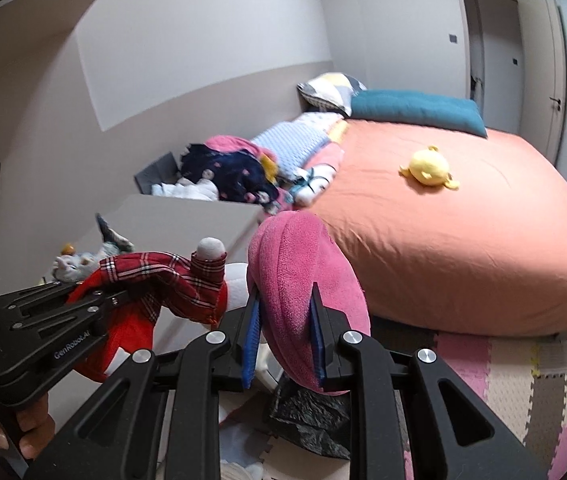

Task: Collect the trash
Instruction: 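Carry the red doll in the left tool and the pink plush in the right tool to the black bin, then open both tools to drop the doll and pink plush into the bin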

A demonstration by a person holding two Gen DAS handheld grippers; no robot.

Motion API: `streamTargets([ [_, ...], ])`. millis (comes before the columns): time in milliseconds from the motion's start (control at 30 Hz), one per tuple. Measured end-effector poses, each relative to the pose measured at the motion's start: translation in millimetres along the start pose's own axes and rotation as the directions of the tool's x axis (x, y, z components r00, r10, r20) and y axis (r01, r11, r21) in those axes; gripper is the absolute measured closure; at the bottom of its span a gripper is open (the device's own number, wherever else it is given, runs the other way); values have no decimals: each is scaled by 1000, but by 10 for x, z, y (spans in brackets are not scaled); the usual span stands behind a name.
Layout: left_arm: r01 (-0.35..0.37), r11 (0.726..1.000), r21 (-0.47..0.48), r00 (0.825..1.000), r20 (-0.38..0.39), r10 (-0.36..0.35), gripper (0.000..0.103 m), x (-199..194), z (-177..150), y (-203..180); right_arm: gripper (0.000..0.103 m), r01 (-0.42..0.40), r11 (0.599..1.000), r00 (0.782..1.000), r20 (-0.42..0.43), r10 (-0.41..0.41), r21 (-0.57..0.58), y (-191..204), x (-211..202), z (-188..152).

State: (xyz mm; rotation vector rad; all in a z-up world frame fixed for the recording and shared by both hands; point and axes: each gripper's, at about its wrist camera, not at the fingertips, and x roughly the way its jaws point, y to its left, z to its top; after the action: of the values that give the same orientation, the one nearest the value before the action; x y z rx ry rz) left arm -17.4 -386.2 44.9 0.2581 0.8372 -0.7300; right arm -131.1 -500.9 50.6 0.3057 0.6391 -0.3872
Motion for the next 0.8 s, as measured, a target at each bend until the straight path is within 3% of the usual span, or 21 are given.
streamTargets([
  [233, 1, 1000, 31, 995, -98, 2, 95, 493, -123, -237, 80, 45, 998, 996, -83, -42, 44, -347, 296, -163],
  [433, -16, 998, 57, 981, -192, 27, 95, 925, -267, -378, 77, 67, 995, 985, -165, -54, 69, -559, 613, -336],
  [500, -19, 998, 59, 975, -219, 32, 92, 1030, -309, -408, 71, 72, 995, 981, -187, -57, 71, -593, 701, -372],
  [567, -15, 998, 55, 964, -264, 29, 92, 1151, -334, -408, 55, 66, 994, 982, -180, -50, 87, -648, 731, -387],
  [633, -16, 999, 45, 950, -310, 30, 81, 1261, -344, -395, 45, 78, 993, 984, -165, -62, 93, -682, 728, -371],
  [700, -26, 999, 29, 944, -329, 34, 38, 1328, -346, -363, 45, 87, 992, 985, -158, -72, 89, -706, 724, -355],
  [800, -48, 999, 22, 969, -243, 52, 15, 1235, -299, -359, 45, 86, 991, 985, -159, -70, 99, -742, 727, -346],
])
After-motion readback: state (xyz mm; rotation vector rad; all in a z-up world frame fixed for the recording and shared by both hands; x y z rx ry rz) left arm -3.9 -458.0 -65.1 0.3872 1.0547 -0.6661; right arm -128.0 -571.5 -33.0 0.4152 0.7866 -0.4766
